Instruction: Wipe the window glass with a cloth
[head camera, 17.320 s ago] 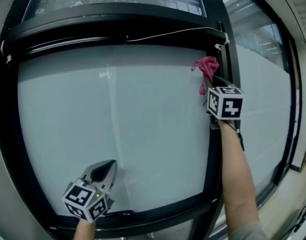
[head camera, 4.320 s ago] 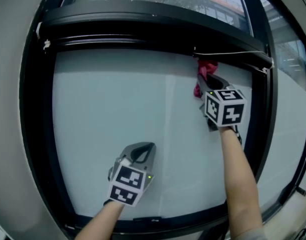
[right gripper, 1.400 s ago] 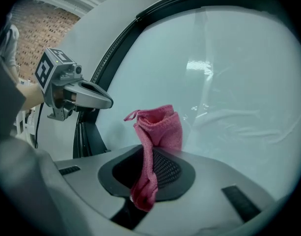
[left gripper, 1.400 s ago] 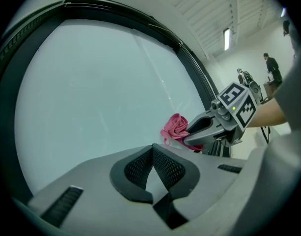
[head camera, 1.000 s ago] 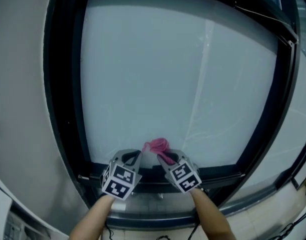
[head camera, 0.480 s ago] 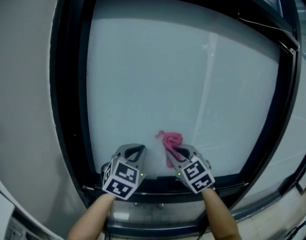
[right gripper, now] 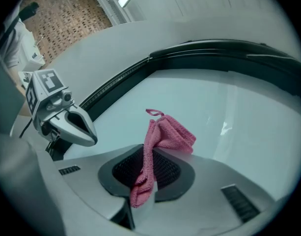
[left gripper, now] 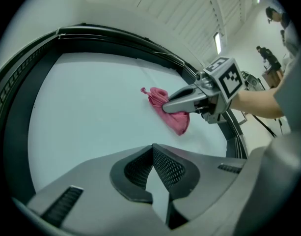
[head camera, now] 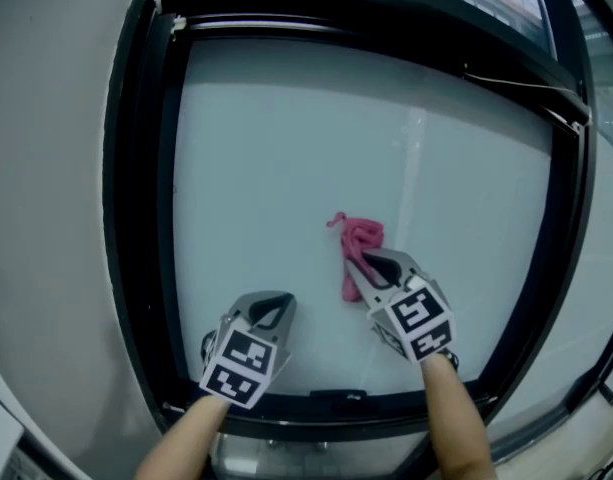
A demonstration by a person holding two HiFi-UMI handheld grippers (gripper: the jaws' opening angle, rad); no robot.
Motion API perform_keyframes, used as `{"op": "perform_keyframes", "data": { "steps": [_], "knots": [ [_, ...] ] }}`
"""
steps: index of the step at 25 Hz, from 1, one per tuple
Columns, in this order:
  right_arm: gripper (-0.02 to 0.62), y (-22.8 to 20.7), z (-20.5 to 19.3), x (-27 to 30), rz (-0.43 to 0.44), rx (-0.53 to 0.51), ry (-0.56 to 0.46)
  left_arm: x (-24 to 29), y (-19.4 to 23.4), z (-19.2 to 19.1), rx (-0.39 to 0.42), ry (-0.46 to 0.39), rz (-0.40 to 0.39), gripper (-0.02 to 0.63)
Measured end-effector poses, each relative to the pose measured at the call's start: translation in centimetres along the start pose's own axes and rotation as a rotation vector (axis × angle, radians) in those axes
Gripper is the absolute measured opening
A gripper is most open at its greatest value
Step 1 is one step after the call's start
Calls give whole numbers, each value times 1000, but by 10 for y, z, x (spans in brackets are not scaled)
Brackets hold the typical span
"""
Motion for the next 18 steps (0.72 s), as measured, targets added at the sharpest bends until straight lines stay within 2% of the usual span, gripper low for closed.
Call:
{"op": "perform_keyframes", "data": {
  "steps": [8, 18],
  "knots": [
    [55, -61, 73, 10, -70, -54, -131, 3, 18, 29, 62, -46, 41, 8],
    [55, -131, 161, 22, -182, -72, -249, -7, 54, 58, 87, -68, 105, 8]
  ]
}}
Point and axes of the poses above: the fingertips, and each gripper's own axes: x forward along the fingers, y to its left, z out of its top, the point moved 8 cm from there along -x, backward along the fingers, and after that the axes turned 5 degrees about y, right-handed, at the moved point
